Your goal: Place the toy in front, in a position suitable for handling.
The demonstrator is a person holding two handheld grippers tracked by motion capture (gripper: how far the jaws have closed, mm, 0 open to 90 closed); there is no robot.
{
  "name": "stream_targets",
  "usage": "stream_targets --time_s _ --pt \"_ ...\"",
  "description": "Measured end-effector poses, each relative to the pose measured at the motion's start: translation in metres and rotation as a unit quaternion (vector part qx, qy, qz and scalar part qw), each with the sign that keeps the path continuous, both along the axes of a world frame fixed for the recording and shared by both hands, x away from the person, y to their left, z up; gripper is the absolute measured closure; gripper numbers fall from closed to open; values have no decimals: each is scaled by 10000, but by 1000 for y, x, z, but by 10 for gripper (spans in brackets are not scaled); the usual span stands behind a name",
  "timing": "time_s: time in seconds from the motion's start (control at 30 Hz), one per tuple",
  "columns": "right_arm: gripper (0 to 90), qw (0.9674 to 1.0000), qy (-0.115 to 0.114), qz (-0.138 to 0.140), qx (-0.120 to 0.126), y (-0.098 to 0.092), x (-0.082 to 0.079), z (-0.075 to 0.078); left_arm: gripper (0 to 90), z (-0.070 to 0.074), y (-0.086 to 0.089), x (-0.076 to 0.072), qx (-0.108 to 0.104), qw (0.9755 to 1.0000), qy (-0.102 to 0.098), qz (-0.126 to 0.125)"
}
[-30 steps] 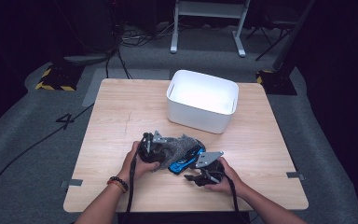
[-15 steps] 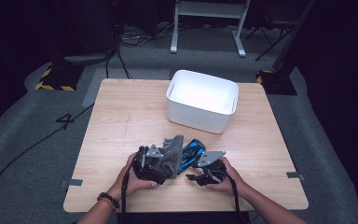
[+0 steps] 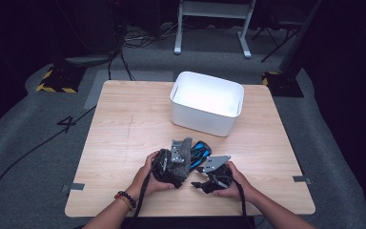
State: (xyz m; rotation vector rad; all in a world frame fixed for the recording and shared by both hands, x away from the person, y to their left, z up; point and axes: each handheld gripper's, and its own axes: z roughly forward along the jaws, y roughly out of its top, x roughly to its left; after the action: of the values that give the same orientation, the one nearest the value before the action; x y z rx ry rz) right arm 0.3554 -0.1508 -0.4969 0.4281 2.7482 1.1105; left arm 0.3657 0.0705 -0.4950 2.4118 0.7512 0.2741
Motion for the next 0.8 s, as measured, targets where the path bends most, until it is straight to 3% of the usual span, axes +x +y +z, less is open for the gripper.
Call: stream_targets --time_s 0.13,0.27,0.33,0.4,0.53,0.8 --pt "397 10000 -23 -45 37 -25 0 10 163 0 5 1 -45 10000 -1 -67" --pt "380 9980 18 -568 282 -57 16 18 159 0 7 3 -28 10000 -24 -48" --pt "349 9961 150 -752 432 -66 29 19 154 1 9 5 -8 10000 -4 -7" --pt "331 9953 344 -740 511 -68 38 18 152 2 13 7 49 10000 -13 75" --pt "295 9977 238 -580 270 -57 46 16 150 2 22 13 42 9998 18 218" --pt "190 9990 131 -352 254 -47 66 18 134 0 49 33 -59 9975 131 688"
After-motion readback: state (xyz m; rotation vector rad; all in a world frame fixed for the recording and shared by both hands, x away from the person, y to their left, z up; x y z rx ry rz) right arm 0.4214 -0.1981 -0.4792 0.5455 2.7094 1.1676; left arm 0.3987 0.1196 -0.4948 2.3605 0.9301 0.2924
